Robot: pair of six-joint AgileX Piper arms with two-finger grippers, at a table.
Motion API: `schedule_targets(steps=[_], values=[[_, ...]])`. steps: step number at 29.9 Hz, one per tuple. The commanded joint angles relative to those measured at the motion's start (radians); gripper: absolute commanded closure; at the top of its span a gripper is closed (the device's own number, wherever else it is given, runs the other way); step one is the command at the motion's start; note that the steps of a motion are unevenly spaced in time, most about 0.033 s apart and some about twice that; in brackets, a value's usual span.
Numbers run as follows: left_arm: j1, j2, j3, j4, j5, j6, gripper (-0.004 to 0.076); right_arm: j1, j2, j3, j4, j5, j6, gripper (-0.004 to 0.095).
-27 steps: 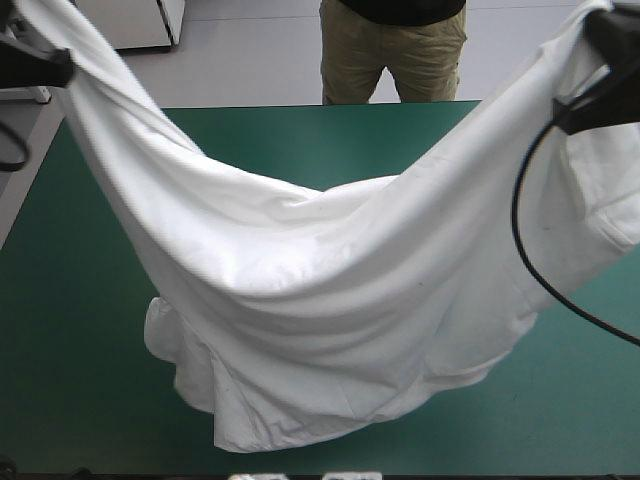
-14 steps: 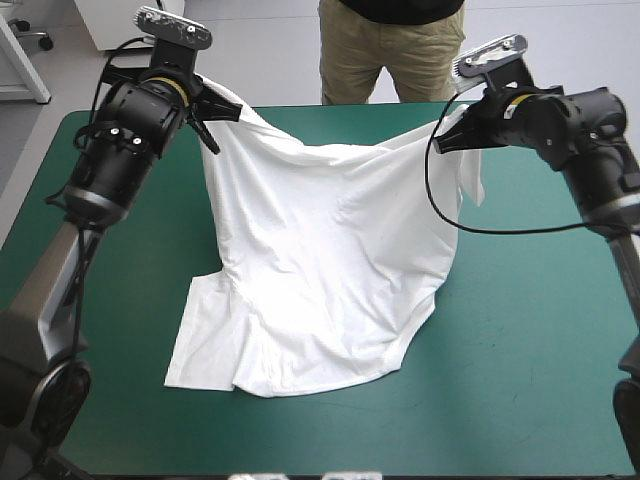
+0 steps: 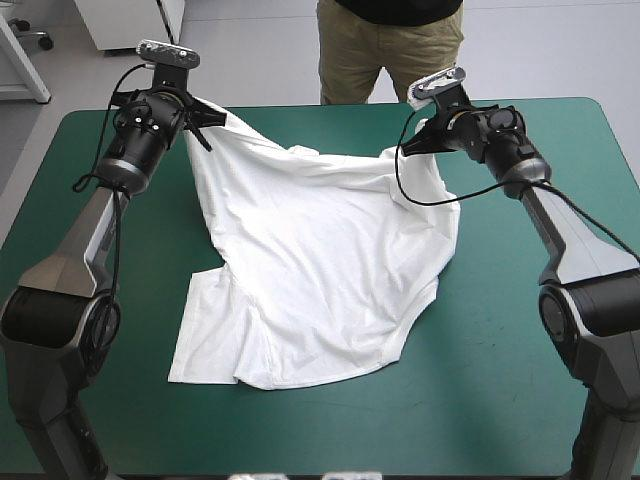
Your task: Fold the cloth
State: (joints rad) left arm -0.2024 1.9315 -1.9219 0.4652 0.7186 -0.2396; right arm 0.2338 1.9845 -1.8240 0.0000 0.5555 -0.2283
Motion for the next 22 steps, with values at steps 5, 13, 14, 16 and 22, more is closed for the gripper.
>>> schedule_targets(steps=[5,13,14,16,22], values=[[0.066,-0.030,-0.026,-0.189,-0.034,0.103,0.0664,-0.009,-0.010,-0.101,-0.018,-0.105,0.017,0.0223],[0.063,-0.038,-0.031,-0.263,0.016,0.182,0.0163,-0.009,-0.020,-0.221,-0.018,0.012,0.022,0.0235],[0.063,-0.040,-0.039,-0.263,0.033,0.182,0.0154,-0.009,-0.025,-0.238,-0.018,0.035,0.035,0.0235],[0.063,-0.052,-0.048,-0.263,0.064,0.184,0.0157,-0.009,-0.038,-0.268,-0.018,0.088,0.056,0.0235],[0.063,-0.163,-0.052,-0.307,0.191,0.245,0.0164,-0.026,-0.136,-0.294,0.000,0.262,0.114,0.0237]])
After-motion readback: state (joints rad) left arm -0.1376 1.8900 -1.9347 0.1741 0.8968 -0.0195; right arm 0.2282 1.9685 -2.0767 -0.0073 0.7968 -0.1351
